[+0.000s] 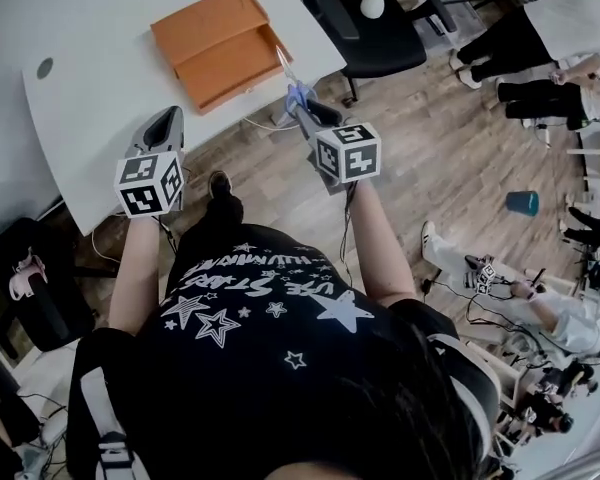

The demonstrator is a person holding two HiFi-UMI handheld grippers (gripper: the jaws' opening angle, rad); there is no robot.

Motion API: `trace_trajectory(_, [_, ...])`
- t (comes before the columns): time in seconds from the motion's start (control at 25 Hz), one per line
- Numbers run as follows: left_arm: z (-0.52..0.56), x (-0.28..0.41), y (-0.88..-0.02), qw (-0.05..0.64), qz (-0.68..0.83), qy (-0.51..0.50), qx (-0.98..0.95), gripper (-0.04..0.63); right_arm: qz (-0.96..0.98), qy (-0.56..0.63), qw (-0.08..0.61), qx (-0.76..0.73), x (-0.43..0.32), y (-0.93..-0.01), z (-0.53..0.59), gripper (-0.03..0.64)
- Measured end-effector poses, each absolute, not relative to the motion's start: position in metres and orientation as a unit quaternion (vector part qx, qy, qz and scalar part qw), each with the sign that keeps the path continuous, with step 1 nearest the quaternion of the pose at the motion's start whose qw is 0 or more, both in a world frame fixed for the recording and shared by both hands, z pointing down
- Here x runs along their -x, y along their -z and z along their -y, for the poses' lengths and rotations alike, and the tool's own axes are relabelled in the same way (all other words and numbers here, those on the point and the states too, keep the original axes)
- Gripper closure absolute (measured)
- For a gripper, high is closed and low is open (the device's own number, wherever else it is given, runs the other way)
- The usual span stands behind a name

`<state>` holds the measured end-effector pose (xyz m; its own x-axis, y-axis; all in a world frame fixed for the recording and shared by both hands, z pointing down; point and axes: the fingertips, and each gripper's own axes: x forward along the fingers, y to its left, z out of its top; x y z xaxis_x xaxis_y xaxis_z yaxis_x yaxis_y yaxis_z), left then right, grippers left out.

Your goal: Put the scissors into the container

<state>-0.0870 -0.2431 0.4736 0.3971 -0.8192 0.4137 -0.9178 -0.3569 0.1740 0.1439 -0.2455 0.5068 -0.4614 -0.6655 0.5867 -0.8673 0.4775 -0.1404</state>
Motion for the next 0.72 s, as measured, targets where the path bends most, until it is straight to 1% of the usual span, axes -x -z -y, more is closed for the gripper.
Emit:
trace_trajectory(0.4, [0.326, 0.116, -0.471, 0.198, 0.535, -0.128, -0.812, 0.577, 0.850, -0.112, 0.349, -0.379, -0.099, -0.503, 0.334, 0.522])
trace_trajectory(0.56, [0.341, 0.136, -0.473, 0.201, 0.537, -0.130, -0.808, 0.577, 0.854, -0.055, 0.407, -0.320, -0.082, -0.507, 0.350, 0.522])
trace_trajectory(0.72, [0.362, 0.148, -0.474, 0.204, 0.542, -0.131, -0.804, 0.577, 0.856, 0.016, 0.465, -0.225, -0.068, -0.510, 0.363, 0.522])
